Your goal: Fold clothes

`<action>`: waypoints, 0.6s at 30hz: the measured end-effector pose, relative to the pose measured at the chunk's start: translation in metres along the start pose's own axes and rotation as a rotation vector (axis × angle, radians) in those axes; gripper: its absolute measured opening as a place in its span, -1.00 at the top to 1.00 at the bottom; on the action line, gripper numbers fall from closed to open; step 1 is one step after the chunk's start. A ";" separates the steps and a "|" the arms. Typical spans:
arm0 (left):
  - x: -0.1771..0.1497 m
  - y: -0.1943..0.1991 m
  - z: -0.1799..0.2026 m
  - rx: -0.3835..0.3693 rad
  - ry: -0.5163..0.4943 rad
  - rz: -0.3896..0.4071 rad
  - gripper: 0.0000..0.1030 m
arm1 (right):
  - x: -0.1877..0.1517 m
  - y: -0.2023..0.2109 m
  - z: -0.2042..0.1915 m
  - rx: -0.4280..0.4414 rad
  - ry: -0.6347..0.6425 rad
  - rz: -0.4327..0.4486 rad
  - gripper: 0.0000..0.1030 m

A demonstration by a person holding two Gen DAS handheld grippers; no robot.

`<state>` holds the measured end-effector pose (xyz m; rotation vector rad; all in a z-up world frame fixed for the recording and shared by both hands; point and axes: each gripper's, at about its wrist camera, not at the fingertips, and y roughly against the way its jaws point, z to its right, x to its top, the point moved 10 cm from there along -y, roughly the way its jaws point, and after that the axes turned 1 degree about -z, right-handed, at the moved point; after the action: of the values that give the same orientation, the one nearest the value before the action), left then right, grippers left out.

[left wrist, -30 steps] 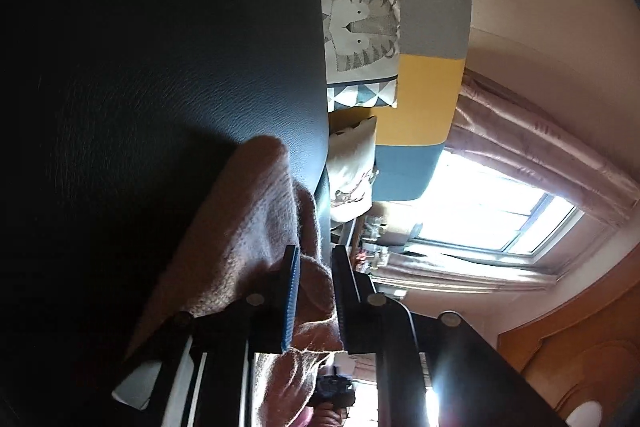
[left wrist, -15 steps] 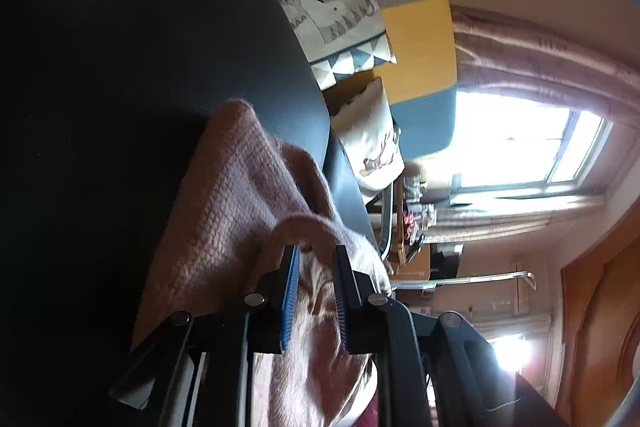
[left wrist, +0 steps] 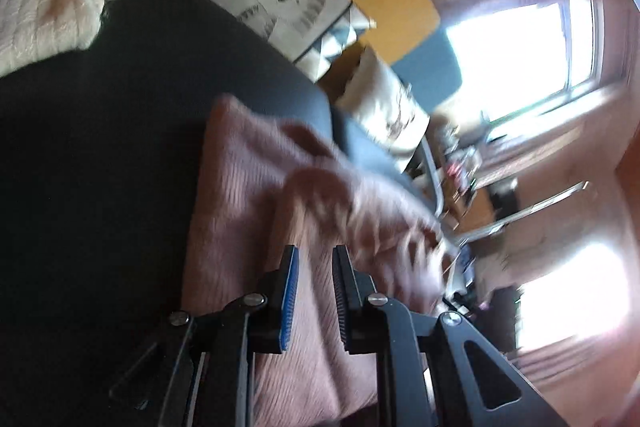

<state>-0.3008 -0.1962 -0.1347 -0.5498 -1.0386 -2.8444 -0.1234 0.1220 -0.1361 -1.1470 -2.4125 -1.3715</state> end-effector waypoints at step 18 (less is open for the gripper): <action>-0.022 0.001 0.006 0.171 -0.237 -0.055 0.46 | -0.019 0.061 0.085 -0.349 0.060 0.094 -0.13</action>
<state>-0.2785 -0.1941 -0.1377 -0.8695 -1.3372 -2.7485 -0.0492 0.1962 -0.1525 -1.2520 -2.1025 -1.8152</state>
